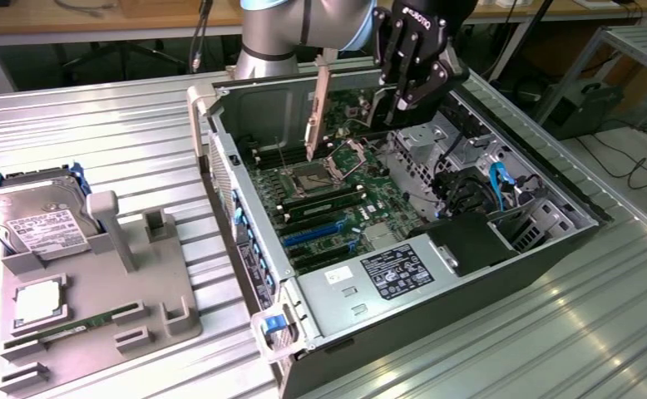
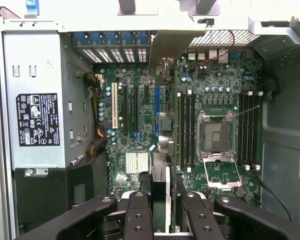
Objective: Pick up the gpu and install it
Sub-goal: 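Insert the gpu into the slot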
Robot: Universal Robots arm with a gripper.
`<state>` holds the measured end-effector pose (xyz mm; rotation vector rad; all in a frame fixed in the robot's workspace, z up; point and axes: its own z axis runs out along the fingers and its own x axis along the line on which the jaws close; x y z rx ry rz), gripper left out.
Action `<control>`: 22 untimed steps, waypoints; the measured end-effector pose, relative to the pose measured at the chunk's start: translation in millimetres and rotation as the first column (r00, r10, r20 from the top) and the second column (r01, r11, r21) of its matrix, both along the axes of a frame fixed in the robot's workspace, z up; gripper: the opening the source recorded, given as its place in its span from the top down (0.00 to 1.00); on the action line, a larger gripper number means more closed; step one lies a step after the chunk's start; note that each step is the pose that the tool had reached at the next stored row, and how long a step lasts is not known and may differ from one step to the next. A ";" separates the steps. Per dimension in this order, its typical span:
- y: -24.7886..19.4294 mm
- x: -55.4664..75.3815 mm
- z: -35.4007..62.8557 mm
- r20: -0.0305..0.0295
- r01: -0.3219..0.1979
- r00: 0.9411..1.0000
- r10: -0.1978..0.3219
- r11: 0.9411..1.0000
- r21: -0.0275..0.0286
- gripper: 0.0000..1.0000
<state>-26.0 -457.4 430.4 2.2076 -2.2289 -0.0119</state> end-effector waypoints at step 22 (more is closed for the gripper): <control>-0.6 0.0 -7.5 0.000 0.000 1.000 0.000 1.000 0.002 0.73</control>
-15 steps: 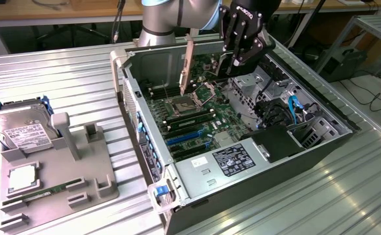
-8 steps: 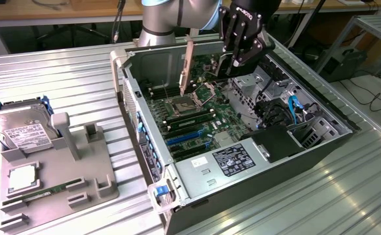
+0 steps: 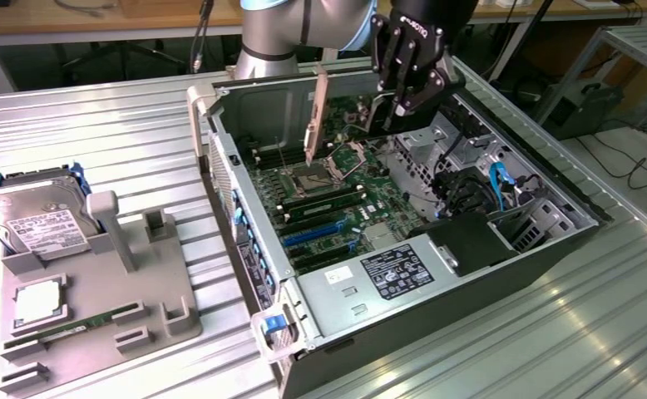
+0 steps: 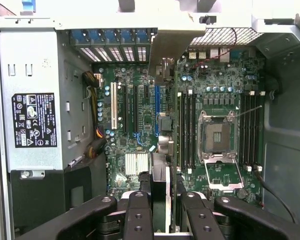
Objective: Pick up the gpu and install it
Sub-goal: 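Insert the gpu into the slot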
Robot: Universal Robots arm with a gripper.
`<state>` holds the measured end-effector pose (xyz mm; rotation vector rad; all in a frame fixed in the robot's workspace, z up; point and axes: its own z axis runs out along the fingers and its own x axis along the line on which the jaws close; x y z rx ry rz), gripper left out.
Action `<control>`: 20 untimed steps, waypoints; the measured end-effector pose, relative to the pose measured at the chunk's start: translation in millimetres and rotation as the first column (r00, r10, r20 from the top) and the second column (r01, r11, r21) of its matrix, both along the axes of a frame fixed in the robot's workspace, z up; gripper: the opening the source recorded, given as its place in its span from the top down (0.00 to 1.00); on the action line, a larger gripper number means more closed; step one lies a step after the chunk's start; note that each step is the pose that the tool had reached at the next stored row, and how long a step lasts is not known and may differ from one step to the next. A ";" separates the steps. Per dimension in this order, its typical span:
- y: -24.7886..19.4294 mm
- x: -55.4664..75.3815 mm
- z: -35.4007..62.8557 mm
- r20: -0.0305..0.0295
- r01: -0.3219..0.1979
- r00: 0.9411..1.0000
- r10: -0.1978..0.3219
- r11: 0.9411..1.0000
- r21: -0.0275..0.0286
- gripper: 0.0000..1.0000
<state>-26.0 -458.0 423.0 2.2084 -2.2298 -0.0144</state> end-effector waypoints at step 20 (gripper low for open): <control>-2.0 0.0 -8.2 -0.001 0.000 1.000 0.000 1.000 0.001 0.73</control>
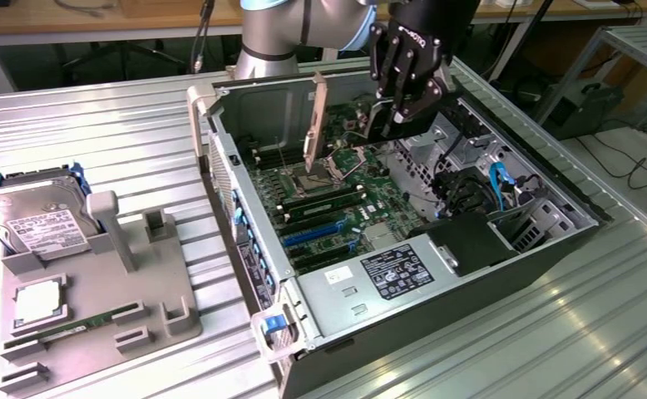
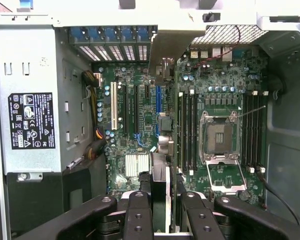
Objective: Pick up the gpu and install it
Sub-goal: 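Insert the gpu into the slot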
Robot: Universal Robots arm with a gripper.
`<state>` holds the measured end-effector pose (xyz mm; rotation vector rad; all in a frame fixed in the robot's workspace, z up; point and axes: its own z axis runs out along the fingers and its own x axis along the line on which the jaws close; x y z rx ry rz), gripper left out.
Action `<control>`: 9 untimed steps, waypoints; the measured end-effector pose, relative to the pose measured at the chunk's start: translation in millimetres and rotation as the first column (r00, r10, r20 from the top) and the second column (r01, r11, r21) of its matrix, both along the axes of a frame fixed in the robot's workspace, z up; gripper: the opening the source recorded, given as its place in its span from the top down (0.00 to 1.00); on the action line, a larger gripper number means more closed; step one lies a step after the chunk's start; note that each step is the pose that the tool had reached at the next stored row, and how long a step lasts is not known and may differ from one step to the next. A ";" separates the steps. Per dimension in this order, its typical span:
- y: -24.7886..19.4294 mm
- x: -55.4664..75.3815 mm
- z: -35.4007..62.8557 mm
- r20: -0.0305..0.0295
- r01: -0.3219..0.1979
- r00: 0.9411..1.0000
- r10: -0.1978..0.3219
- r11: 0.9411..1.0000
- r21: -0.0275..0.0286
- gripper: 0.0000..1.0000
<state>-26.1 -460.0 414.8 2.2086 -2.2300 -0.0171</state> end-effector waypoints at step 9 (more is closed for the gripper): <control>-2.1 0.0 -4.7 0.000 0.000 1.000 0.000 1.000 0.001 0.73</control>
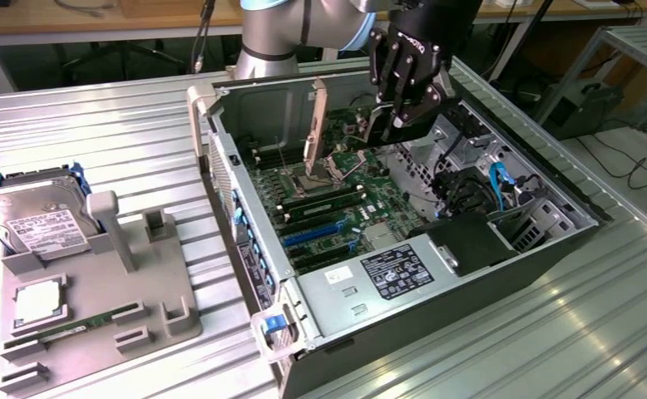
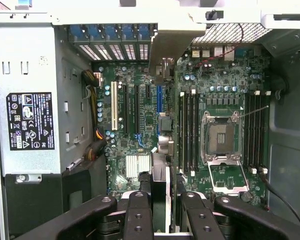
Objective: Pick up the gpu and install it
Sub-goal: 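Insert the gpu into the slot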
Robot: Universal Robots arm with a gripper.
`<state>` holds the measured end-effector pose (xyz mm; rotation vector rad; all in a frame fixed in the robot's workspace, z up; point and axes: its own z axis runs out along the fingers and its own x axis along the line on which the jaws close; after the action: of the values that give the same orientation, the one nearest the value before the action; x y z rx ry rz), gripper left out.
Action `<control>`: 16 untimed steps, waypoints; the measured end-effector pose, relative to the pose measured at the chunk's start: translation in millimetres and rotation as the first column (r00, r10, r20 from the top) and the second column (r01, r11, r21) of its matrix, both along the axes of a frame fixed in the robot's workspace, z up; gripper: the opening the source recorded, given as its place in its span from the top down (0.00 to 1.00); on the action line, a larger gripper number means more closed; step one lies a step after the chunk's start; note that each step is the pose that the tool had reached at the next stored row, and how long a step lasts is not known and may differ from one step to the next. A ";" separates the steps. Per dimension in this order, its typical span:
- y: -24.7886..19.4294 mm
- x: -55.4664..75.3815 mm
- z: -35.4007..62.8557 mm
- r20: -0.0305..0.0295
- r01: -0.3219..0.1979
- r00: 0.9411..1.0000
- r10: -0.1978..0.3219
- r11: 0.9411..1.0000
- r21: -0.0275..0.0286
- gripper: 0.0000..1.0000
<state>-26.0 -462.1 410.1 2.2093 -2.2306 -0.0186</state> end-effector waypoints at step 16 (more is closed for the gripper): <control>-1.5 0.0 -2.3 -0.001 0.000 1.000 0.000 1.000 0.001 0.73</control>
<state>-26.1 -463.6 407.8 2.2093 -2.2306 -0.0212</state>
